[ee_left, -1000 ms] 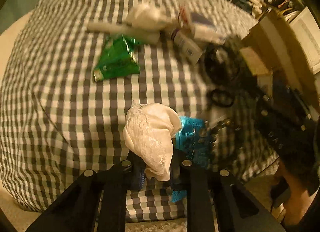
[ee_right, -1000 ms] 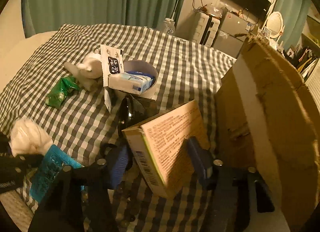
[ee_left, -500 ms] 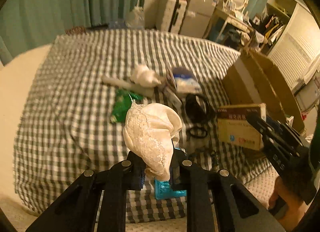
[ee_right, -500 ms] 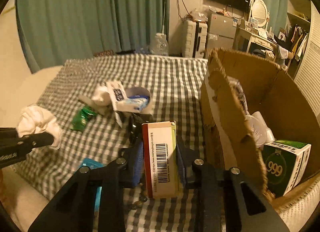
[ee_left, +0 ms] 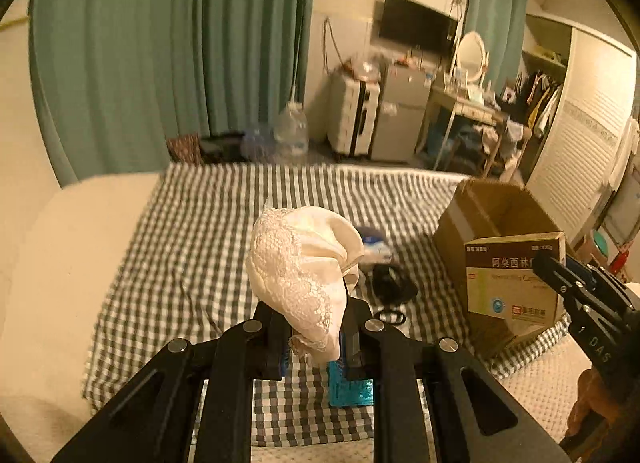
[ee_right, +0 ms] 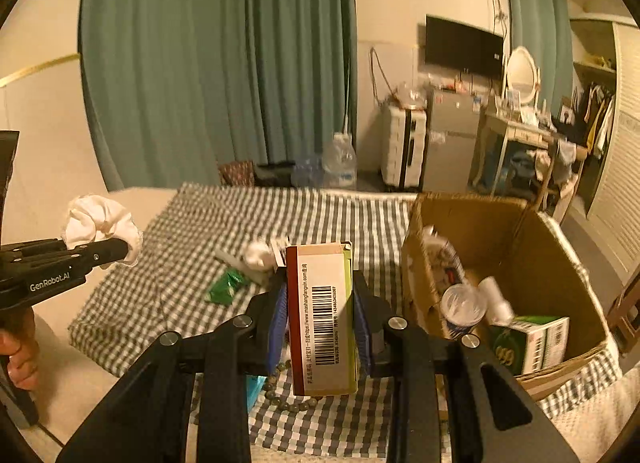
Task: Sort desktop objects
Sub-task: 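Carry the lace cloth with left tool while right tool carries amoxicillin box to box, then release the lace cloth and amoxicillin box into the cardboard box, then move both open tools back over the remaining items on the bed, then grasp the green snack bag with left tool while right tool grasps black plastic object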
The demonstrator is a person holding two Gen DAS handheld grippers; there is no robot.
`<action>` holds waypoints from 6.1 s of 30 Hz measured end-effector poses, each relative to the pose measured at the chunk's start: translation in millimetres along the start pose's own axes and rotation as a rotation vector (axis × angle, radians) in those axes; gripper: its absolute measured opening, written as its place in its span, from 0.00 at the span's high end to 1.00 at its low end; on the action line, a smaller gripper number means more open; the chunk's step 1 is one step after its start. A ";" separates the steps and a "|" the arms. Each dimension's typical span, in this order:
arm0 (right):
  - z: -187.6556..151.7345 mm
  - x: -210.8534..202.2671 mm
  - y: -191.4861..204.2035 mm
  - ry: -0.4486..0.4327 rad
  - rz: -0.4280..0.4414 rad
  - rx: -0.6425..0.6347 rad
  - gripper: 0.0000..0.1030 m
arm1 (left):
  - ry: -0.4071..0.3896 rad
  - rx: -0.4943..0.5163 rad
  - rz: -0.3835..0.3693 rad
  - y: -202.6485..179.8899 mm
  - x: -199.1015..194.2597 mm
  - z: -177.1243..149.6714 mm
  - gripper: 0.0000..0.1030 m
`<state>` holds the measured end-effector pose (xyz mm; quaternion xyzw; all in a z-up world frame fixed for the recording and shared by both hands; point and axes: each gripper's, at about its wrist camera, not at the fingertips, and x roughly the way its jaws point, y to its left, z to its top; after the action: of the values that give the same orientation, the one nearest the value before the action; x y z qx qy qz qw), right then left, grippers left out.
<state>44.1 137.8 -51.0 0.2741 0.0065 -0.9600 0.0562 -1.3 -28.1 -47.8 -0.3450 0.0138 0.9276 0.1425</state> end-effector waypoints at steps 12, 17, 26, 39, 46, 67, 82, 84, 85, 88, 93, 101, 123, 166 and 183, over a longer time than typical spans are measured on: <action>25.2 -83.2 -14.6 -0.178 0.018 0.002 0.73 | -0.146 -0.006 0.051 -18.3 -58.2 22.8 0.84; 31.1 -111.0 -29.4 -0.284 0.007 0.001 0.73 | -0.183 -0.003 0.052 -38.2 -72.9 35.4 0.84; 40.1 -138.9 -74.2 -0.355 -0.008 0.079 0.73 | -0.220 0.026 0.044 -91.6 -81.5 44.9 0.84; 46.0 -172.1 -120.5 -0.408 -0.029 0.107 0.73 | -0.240 0.112 -0.054 -175.2 -79.6 58.7 0.84; 40.4 -168.6 -158.8 -0.404 -0.064 0.157 0.73 | -0.214 0.154 -0.113 -215.7 -60.2 64.6 0.83; 15.5 -71.7 -248.5 -0.208 -0.098 0.253 0.73 | -0.010 0.284 -0.181 -308.4 76.1 38.9 0.83; 1.1 -5.1 -260.3 -0.084 -0.100 0.235 0.71 | 0.142 0.306 -0.176 -309.7 144.3 13.6 0.76; -1.5 -6.1 -256.4 -0.089 -0.117 0.219 0.69 | 0.146 0.303 -0.178 -305.4 144.6 12.6 0.65; -1.3 -8.3 -255.0 -0.094 -0.116 0.213 0.69 | 0.145 0.304 -0.179 -304.7 143.3 13.0 0.61; 1.2 -16.6 -252.5 -0.127 -0.141 0.209 0.55 | 0.126 0.309 -0.177 -303.4 136.0 13.0 0.44; 7.7 -35.7 -251.6 -0.184 -0.158 0.219 0.50 | 0.074 0.309 -0.175 -300.1 113.4 17.8 0.21; 19.4 -77.1 -234.4 -0.279 -0.177 0.222 0.45 | -0.019 0.317 -0.163 -293.7 68.5 28.9 0.07; 39.8 -150.7 -164.1 -0.407 -0.129 0.228 0.00 | -0.214 0.155 0.024 -161.7 -65.1 66.6 0.00; -2.3 73.1 22.4 -0.064 0.015 -0.192 0.00 | 0.024 -0.048 0.216 64.0 93.0 25.0 0.00; -44.4 200.6 -6.8 0.233 0.046 -0.117 0.32 | 0.244 0.051 0.187 38.1 221.9 -12.0 0.00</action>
<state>-102.5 125.5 -194.5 0.3800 0.0628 -0.9182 0.0928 -164.2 -9.5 -202.6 -0.4485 0.0864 0.8875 0.0615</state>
